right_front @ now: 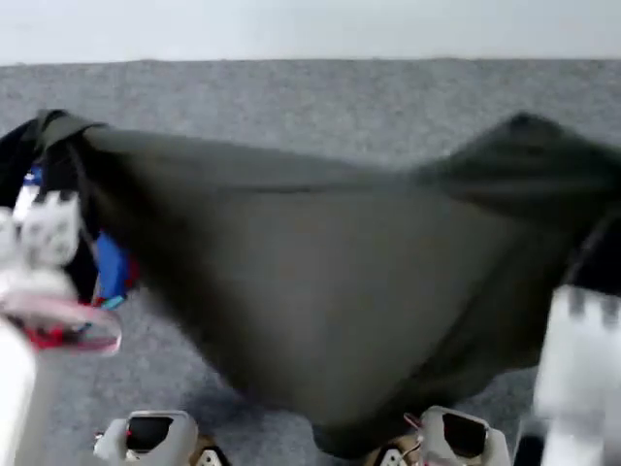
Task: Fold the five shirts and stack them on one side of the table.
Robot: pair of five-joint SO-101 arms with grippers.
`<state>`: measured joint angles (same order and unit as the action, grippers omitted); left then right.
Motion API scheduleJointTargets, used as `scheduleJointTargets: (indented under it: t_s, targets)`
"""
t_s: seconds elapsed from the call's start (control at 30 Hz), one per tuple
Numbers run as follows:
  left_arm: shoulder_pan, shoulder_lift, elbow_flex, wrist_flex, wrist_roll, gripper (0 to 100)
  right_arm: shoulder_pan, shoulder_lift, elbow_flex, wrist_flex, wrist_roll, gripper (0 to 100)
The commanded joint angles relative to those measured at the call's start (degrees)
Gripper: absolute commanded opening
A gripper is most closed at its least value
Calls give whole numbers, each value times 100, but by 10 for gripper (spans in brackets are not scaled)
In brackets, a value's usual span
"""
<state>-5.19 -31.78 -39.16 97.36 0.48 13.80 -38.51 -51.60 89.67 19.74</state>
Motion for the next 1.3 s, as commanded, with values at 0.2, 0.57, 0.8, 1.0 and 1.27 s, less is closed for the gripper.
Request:
scheduleJointTargets:
  t_s: [0.2,0.57,0.8,1.0,1.27]
  targets:
    - [-53,1222,2070,-1996,18,12,31,1886,730,-1077,-35,9]
    - [9,4378,2888,-5829,18,12,57,4567,1275,-2958,-18,9]
    - [299,6374,1587,-6224,26,12,92,4954,1275,-3213,-18,9]
    - [589,6980,31,-4185,26,12,145,4989,1275,-2316,-18,9]
    - [879,7244,-1420,-2207,26,13,-101,5077,1310,-1077,-26,13]
